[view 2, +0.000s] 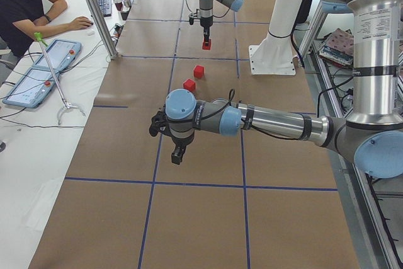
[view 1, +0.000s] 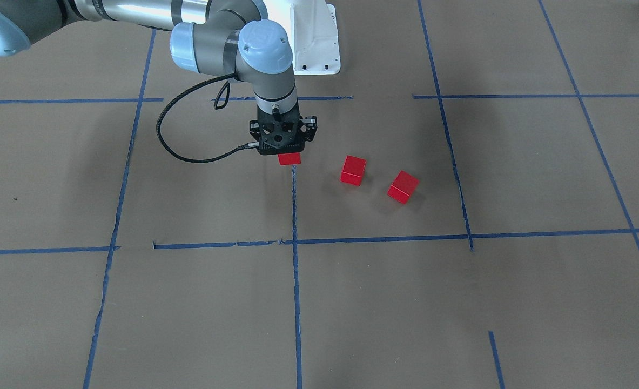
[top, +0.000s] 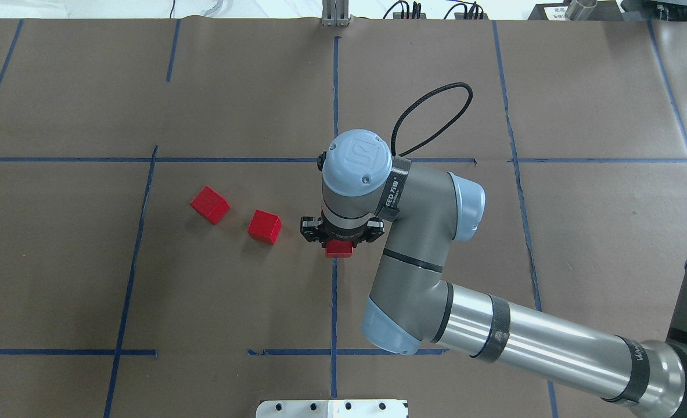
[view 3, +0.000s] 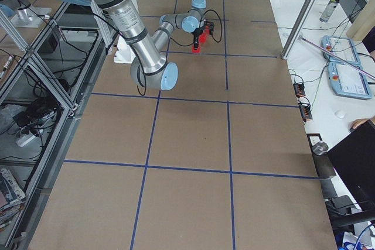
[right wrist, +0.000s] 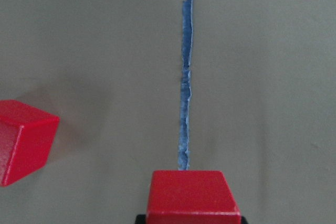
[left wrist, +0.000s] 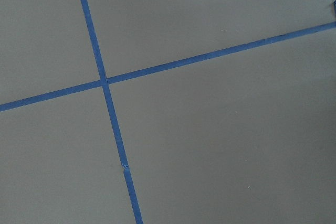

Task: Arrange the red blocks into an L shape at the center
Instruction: 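Carry the red cube with the right gripper toward the table center, then release the cube at center with the right gripper while the left arm reaches in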

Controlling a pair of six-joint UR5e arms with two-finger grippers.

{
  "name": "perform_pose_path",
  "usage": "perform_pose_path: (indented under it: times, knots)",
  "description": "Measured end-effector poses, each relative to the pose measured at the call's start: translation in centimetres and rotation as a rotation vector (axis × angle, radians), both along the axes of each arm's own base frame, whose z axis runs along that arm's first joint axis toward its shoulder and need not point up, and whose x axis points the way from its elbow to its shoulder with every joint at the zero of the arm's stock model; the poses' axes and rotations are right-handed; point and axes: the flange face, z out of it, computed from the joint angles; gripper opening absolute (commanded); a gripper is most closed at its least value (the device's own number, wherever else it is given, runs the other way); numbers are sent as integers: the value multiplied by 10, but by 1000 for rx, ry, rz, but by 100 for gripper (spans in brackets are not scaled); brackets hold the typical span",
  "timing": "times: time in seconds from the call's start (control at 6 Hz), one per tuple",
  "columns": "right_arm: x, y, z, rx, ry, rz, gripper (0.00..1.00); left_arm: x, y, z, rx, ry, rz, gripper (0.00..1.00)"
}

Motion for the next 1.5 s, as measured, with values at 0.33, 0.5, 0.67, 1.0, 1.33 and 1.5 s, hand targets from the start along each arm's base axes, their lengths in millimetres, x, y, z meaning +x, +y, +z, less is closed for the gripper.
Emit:
perform_pose_path:
  times: [0.33, 0.5, 0.67, 1.0, 1.33, 1.5]
  knots:
    - [-12, 3, 6, -2, 21, 2, 6, 1, 0, -1, 1, 1, -2, 100]
    - [-15, 2, 5, 1, 25, 0, 14, 1, 0, -1, 0, 1, -2, 100]
    - [-17, 2, 5, 3, 26, -3, 28, 1, 0, -1, 0, 1, -2, 100]
    - [-20, 5, 6, 9, 30, -6, 54, 1, 0, -1, 0, 2, -2, 100]
    - [-24, 7, 9, 19, 41, -3, 100, 1, 1, 0, -1, 2, -2, 100]
    - [-25, 7, 8, 20, 43, -2, 100, 1, 1, 0, -2, 2, -1, 100]
